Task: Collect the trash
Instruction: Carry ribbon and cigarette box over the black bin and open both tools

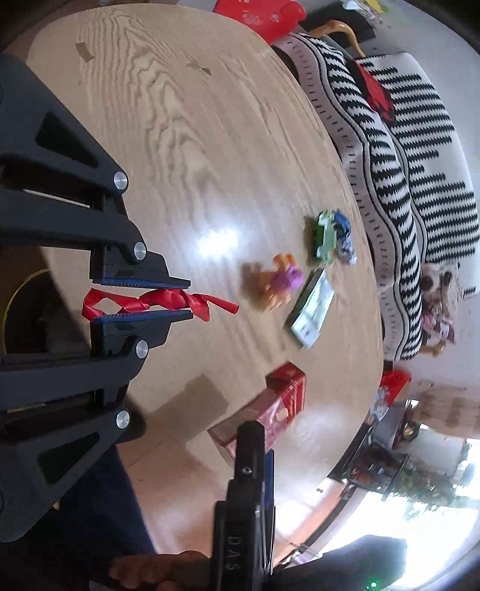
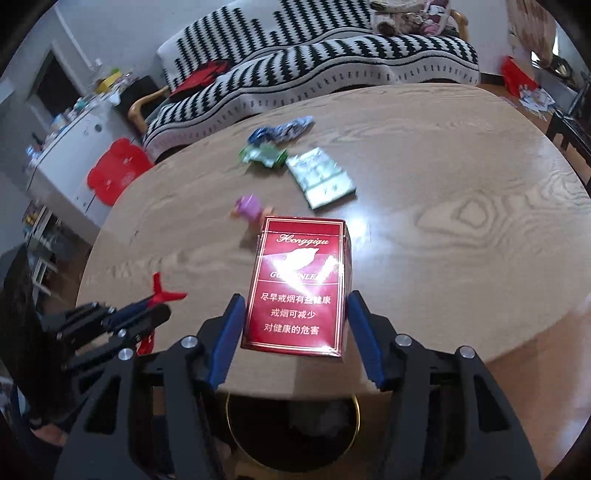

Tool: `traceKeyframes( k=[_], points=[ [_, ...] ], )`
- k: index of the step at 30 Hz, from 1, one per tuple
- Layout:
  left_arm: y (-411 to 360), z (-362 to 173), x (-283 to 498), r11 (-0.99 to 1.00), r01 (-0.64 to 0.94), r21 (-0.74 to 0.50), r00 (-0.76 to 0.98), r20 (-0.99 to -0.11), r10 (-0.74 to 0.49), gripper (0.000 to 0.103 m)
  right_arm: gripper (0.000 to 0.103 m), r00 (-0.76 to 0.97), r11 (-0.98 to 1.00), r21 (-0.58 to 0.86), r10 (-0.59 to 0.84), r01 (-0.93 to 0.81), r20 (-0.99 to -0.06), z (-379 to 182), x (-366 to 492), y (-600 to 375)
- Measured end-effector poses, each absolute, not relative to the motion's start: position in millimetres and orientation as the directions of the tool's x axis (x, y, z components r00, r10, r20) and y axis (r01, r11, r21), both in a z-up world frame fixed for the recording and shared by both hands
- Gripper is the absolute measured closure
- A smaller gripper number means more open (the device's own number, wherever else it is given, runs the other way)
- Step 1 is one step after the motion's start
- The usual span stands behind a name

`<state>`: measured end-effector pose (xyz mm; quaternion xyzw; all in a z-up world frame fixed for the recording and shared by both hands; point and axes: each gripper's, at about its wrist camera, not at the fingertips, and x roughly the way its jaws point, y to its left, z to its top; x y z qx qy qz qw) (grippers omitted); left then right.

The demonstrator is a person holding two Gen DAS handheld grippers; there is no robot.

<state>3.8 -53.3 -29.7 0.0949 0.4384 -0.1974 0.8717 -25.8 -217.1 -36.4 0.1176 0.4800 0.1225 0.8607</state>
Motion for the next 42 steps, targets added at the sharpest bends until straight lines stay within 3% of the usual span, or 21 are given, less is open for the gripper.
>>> traceKeyframes(
  k=[16, 42],
  points=[
    [-51, -64, -78, 0.877, 0.478, -0.048, 0.44, -0.851, -0.286, 0.093, 0.047, 0.408, 0.888, 0.415, 0.46, -0.199, -0.788, -59, -117, -194],
    [-67, -89, -81, 0.862, 0.506, -0.032, 0.38, -0.889, -0.256, 0.093, 0.047, 0.342, 0.893, 0.407, 0.449, -0.191, -0.825, -89, -129, -191]
  ],
)
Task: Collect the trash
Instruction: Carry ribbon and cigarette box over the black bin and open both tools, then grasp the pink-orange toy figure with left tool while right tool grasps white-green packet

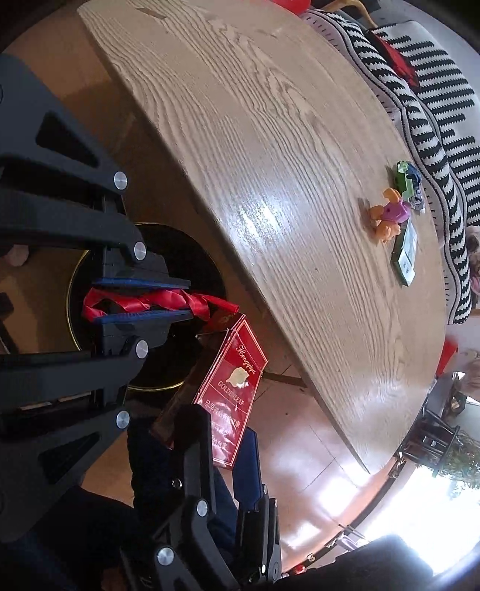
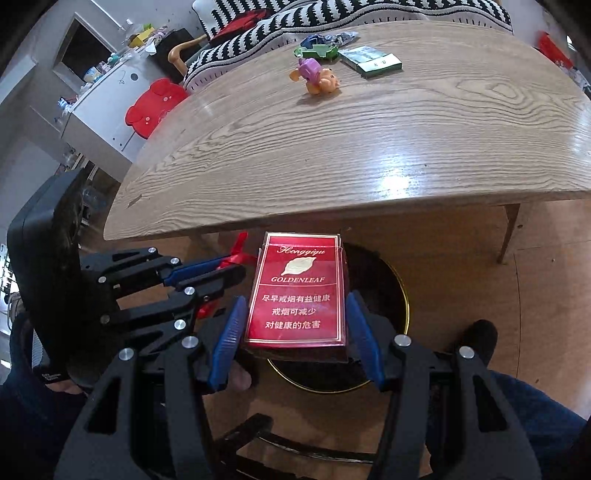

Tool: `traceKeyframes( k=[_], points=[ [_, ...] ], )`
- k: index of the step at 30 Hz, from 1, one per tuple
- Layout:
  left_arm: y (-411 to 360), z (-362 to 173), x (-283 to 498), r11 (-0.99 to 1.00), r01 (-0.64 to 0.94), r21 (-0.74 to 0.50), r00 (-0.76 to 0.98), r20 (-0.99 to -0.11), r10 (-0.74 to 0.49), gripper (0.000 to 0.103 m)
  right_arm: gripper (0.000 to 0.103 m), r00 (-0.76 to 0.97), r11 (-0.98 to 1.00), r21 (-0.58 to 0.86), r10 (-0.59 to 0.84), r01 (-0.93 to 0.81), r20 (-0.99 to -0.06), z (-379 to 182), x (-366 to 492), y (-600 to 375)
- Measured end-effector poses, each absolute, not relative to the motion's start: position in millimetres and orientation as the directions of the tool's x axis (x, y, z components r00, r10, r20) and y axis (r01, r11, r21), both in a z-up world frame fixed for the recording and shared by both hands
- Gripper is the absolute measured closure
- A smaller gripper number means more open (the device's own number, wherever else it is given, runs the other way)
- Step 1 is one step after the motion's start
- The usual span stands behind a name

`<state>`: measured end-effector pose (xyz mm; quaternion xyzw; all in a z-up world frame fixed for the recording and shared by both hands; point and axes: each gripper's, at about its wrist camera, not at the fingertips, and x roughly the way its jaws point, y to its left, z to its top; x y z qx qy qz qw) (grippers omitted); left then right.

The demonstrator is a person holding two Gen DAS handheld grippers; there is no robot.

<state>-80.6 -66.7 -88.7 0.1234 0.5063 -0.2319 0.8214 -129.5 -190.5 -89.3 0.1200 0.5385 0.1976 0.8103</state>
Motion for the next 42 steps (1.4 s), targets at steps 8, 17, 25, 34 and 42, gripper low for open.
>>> traceKeyframes(
  k=[8, 17, 25, 34, 42],
  points=[
    [-71, -93, -82, 0.851, 0.524, -0.019, 0.371, -0.895, -0.248, 0.069, 0.032, 0.345, 0.894, 0.413, 0.448, -0.174, -0.825, -89, -128, -192],
    [-70, -84, -79, 0.866, 0.5, -0.023, 0.406, -0.877, -0.258, 0.033, 0.024, 0.37, 0.898, 0.411, 0.44, -0.158, -0.818, -84, -125, -197],
    [-71, -68, -69, 0.878, 0.479, -0.008, 0.458, -0.851, -0.258, 0.019, 0.017, 0.421, 0.906, 0.398, 0.419, -0.143, -0.804, -69, -113, -209],
    [-56, -46, -18, 0.935, 0.352, -0.044, 0.528, -0.816, -0.237, 0.013, 0.014, 0.555, 0.947, 0.302, 0.312, -0.113, -0.771, -19, -59, -231],
    [-65, -45, 64, 0.968, 0.247, -0.049, 0.564, -0.805, -0.184, 0.012, 0.012, 0.575, 0.956, 0.281, 0.278, -0.086, -0.769, -11, 31, -239]
  ],
)
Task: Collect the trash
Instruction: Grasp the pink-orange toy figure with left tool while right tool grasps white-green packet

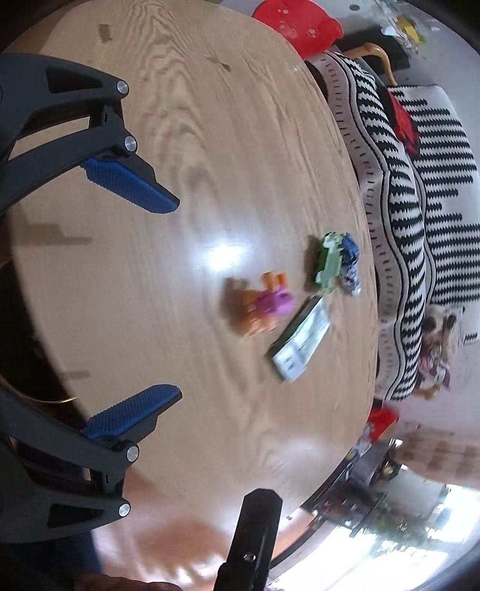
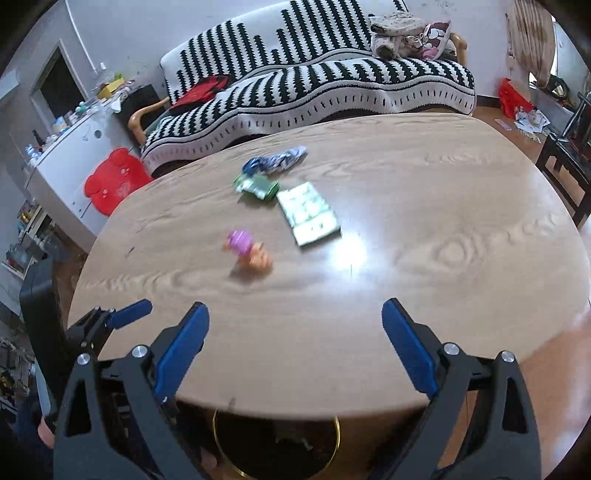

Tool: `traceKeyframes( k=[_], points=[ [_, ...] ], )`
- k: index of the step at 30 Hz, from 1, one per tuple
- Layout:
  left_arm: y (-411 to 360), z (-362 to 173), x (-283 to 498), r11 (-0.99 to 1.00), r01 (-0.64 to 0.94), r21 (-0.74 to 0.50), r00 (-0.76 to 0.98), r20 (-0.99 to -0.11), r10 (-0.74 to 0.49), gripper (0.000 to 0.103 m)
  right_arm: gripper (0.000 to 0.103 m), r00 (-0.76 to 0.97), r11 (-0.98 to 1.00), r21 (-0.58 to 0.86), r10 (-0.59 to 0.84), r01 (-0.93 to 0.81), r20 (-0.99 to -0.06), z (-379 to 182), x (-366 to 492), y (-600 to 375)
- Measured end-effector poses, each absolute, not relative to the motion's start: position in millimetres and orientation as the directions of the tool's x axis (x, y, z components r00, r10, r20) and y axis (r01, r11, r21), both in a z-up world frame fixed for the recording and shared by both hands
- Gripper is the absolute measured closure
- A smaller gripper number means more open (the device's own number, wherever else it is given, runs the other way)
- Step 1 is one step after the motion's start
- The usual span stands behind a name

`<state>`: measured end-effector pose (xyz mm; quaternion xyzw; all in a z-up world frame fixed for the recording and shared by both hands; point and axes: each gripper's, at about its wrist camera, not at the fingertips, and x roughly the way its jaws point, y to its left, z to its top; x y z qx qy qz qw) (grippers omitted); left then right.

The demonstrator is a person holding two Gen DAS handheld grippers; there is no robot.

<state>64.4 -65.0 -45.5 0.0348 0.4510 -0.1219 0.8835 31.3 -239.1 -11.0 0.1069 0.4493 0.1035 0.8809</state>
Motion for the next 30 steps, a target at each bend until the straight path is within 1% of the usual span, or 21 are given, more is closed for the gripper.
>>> traceKeyframes(
  k=[4, 7, 11, 19, 20, 21, 23, 24, 27, 30],
  points=[
    [-70, -59, 99, 0.976, 0.211, -0.044, 0.571, -0.805, -0.16, 0.012, 0.011, 0.558, 0.963, 0.268, 0.241, -0.034, -0.794, -35, 85, -249],
    [-71, -71, 122, 0.982, 0.173, -0.071, 0.567, -0.808, -0.158, 0.012, 0.011, 0.548, 0.959, 0.284, 0.245, -0.014, -0.8, -49, 114, -255],
    [-76, -85, 149, 0.983, 0.148, -0.106, 0.559, -0.811, -0.172, 0.012, 0.011, 0.539, 0.953, 0.304, 0.264, -0.015, -0.8, -61, 136, -261],
    [-79, -97, 172, 0.983, 0.107, -0.149, 0.556, -0.81, -0.184, 0.013, 0.011, 0.485, 0.96, 0.278, 0.262, -0.039, -0.835, -87, 162, -249],
    [-80, -96, 172, 0.984, 0.111, -0.14, 0.563, -0.807, -0.178, 0.019, 0.011, 0.482, 0.961, 0.271, 0.259, -0.048, -0.837, -89, 166, -245],
    [-83, -96, 173, 0.984, 0.122, -0.13, 0.569, -0.803, -0.177, 0.021, 0.011, 0.483, 0.962, 0.268, 0.258, -0.05, -0.837, -89, 168, -243],
    [-86, -96, 173, 0.984, 0.14, -0.108, 0.578, -0.798, -0.17, 0.037, 0.011, 0.483, 0.96, 0.277, 0.264, -0.045, -0.835, -92, 174, -241],
    [-86, -95, 175, 0.984, 0.141, -0.105, 0.58, -0.797, -0.168, 0.041, 0.011, 0.482, 0.958, 0.283, 0.267, -0.04, -0.835, -92, 175, -241],
    [-82, -94, 177, 0.982, 0.14, -0.126, 0.576, -0.797, -0.184, 0.041, 0.012, 0.473, 0.954, 0.296, 0.278, -0.038, -0.836, -97, 182, -238],
    [-78, -92, 176, 0.984, 0.131, -0.124, 0.577, -0.797, -0.178, 0.042, 0.011, 0.468, 0.961, 0.272, 0.266, -0.057, -0.843, -101, 184, -230]
  ],
)
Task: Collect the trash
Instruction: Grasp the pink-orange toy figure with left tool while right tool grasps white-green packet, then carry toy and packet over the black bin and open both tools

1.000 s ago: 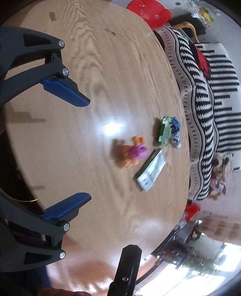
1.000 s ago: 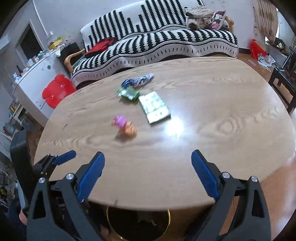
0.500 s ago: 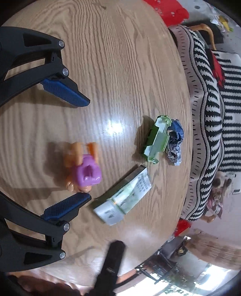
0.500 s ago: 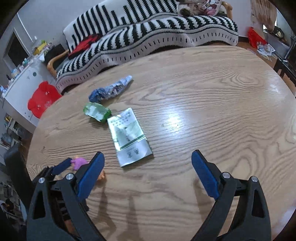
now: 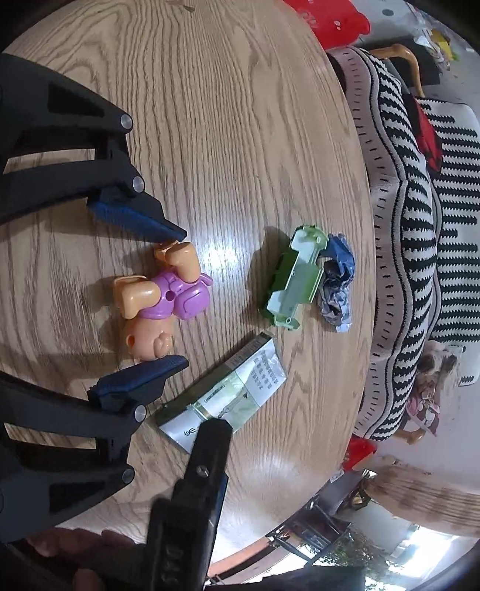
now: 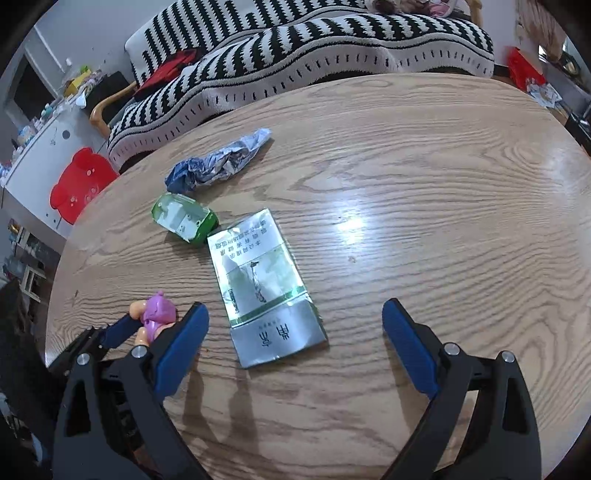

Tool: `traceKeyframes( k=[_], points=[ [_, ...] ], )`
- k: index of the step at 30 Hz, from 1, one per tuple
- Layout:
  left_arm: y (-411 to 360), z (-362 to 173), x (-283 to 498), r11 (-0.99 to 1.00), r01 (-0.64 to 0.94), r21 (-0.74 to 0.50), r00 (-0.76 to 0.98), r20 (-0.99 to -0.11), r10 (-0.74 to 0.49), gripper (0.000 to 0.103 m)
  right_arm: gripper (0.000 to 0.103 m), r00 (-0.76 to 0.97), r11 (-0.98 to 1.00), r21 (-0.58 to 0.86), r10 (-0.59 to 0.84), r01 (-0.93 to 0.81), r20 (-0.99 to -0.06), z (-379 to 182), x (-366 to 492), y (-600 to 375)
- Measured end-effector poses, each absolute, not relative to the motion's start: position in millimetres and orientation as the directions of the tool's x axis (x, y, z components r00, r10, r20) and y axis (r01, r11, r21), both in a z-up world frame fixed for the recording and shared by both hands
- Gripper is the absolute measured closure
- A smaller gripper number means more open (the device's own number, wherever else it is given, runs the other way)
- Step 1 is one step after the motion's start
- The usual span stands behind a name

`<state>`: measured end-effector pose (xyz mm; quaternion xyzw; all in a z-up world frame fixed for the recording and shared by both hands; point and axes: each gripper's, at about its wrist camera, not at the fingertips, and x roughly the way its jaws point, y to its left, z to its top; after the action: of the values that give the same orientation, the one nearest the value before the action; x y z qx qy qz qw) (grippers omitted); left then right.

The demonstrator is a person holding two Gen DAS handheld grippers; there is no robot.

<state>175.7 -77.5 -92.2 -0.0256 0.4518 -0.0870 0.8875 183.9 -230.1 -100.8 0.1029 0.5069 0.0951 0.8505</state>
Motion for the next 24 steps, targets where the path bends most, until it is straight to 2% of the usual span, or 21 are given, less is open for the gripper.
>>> traceKeyframes(
  k=[10, 12, 14, 24],
  points=[
    [-53, -76, 162, 0.985, 0.131, -0.109, 0.586, -0.794, -0.165, 0.042, 0.011, 0.479, 0.978, 0.169, 0.209, -0.126, -0.853, -108, 188, -197],
    [-47, -73, 158, 0.986, 0.131, -0.098, 0.59, -0.792, -0.157, 0.042, 0.018, 0.486, 0.981, 0.126, 0.182, -0.145, -0.855, -109, 186, -191],
    [-40, -71, 154, 0.987, 0.134, -0.091, 0.589, -0.794, -0.153, 0.042, 0.046, 0.499, 0.983, 0.063, 0.143, -0.173, -0.855, -107, 182, -184],
    [-14, -56, 119, 0.986, 0.159, -0.052, 0.59, -0.796, -0.138, 0.042, 0.047, 0.504, 0.976, 0.111, 0.194, -0.189, -0.841, -82, 142, -193]
  ],
)
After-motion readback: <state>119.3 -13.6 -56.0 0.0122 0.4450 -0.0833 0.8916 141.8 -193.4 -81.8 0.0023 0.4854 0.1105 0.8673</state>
